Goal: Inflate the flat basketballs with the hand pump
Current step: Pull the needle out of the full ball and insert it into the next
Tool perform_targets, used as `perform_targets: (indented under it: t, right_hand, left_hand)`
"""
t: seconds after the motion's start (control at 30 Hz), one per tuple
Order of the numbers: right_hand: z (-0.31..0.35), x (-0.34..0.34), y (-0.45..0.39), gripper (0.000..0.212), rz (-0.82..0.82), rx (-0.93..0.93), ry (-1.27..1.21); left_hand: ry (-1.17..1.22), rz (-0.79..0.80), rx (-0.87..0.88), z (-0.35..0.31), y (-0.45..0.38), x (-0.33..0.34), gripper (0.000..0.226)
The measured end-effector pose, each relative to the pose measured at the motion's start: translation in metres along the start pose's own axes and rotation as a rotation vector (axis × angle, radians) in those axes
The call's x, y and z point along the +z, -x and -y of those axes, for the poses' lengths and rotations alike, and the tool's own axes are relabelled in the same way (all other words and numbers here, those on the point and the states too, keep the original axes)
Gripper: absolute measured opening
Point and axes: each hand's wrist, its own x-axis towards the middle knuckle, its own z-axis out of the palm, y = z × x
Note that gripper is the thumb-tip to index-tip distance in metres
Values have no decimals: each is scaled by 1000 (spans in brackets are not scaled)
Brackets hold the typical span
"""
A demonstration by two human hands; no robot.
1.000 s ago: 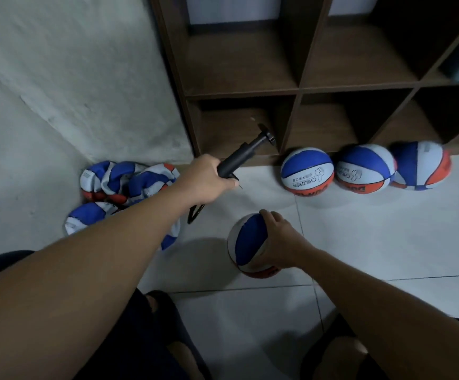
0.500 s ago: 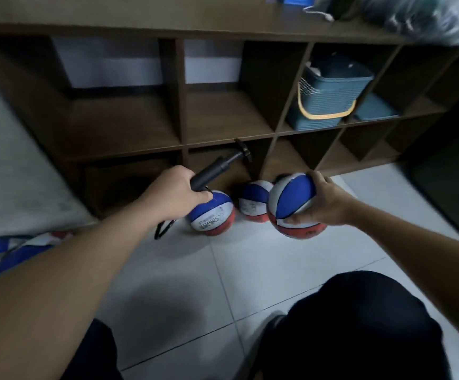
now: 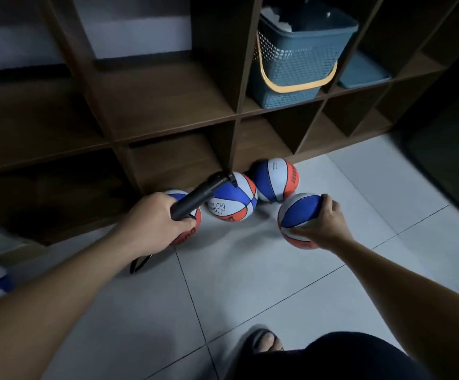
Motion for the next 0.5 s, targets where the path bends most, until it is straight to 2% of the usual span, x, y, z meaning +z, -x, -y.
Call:
perform_targets:
  t: [0.13,0.3,0.5]
  right_hand:
    - [-22,28,-16,109,22,-85,9]
    - [-24,27,-30,108,41,-118,50]
    - [-13,10,-22,108,60,-135,159]
  left_hand:
    - [-61,59,-55,15,-5,13,52]
    - [-84,98,-83,21,-1,15,50]
    - [-74,53,-77,21,12,0,46]
